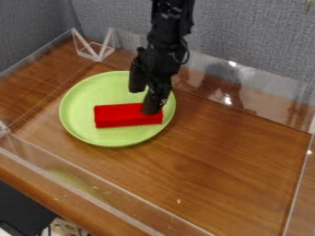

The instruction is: Put the red object on the left side

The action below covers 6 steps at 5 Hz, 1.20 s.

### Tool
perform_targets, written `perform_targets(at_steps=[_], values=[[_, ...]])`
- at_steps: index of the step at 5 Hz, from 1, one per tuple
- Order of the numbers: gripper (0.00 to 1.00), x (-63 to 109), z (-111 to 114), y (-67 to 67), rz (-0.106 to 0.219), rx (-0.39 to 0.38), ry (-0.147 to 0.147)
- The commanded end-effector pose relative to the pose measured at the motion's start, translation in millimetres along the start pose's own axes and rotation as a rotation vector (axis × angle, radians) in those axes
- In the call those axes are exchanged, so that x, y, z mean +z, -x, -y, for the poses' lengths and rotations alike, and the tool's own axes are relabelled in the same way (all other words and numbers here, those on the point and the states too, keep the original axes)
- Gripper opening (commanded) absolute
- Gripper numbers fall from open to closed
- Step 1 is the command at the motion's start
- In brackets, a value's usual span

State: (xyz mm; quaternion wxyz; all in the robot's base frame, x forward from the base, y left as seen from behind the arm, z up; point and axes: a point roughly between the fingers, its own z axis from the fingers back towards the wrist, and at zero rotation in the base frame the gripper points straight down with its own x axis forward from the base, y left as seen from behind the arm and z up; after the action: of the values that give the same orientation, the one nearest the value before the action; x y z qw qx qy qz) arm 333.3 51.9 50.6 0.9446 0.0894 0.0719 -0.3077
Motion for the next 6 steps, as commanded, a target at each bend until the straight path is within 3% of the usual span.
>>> perform_targets(at_steps=[1,2,3,4,5,6], values=[[0.00,-1.7,-0.3,-6.7,0.039,0.008,-0.033],[0.00,5.6,-1.0,-12.3,0.053,-0.008,-0.042],[0.00,44.7,12.8,-12.2,0.089,-0.023,-0.130],[0.00,77.4,45.6,-30.3,0.149,-0.065,-0.198],[0.00,89.0,78.6,-52.0,0.186,-0.063,-0.198],[0.00,85.0,109.9,-64.8,0.221,-0.041,-0.173]])
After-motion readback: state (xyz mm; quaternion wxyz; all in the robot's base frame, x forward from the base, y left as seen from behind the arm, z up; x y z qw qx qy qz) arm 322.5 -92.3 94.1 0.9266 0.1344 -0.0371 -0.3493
